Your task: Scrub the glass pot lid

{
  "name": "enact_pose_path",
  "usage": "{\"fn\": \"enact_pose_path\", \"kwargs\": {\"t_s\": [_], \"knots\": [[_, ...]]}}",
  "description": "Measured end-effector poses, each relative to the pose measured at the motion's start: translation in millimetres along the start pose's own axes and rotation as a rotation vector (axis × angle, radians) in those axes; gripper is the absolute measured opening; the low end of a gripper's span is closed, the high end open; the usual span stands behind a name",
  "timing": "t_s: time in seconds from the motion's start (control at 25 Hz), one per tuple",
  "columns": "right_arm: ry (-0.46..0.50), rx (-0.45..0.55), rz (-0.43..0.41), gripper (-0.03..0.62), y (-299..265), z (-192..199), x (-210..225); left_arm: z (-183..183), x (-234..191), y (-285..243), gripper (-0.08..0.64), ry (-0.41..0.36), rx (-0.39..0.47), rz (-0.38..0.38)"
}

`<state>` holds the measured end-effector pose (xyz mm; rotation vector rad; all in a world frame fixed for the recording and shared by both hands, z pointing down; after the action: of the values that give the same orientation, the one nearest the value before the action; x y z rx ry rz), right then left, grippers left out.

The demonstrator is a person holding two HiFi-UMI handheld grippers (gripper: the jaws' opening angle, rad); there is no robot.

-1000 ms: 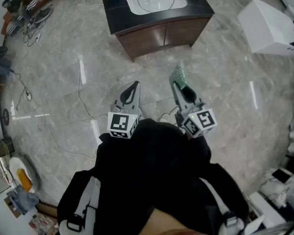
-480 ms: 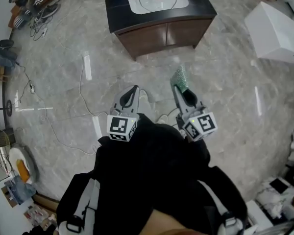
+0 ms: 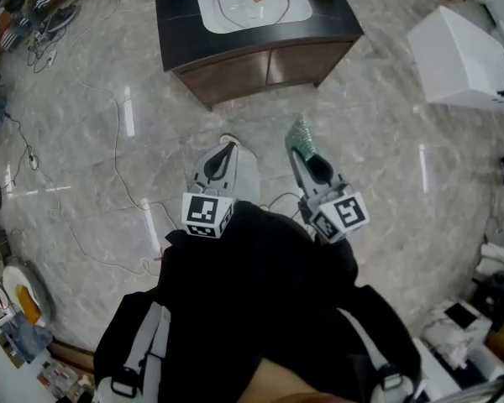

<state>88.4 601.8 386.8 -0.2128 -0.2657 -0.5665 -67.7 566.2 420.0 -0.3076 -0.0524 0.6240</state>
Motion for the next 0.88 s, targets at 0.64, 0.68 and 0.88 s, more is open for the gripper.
{"fn": "enact_pose_path", "kwargs": {"t_s": [0.64,0.68,0.88], "knots": [[0.075,-0.088,-0.021,0.064,-216.5,-95.6,98.4,-90.3,-150.8,-168.9,0.003,0.052,0.032,-0.045],[0.082,-0.088,-0.019,0.064,-229.3,-99.2,103.2,-93.5,-161.8,-178.1,0.003,0.055,0.033,-0.046],[0.085,-0.096,-0.012,0.064,-282.9,-110.8,125.0,-109.5,-203.4,-220.6,0.003,0.065,0.045,-0.038]]}}
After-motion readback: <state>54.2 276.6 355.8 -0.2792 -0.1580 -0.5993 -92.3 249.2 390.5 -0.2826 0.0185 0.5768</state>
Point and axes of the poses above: the fingertips, and each gripper's own axes: y backward along the fingers, x to its right, z out of its underside, the point moved 2 cm from there along y, backward along the fingers, and after that the axes turned 3 degrees about -z, right-handed, at the moved point
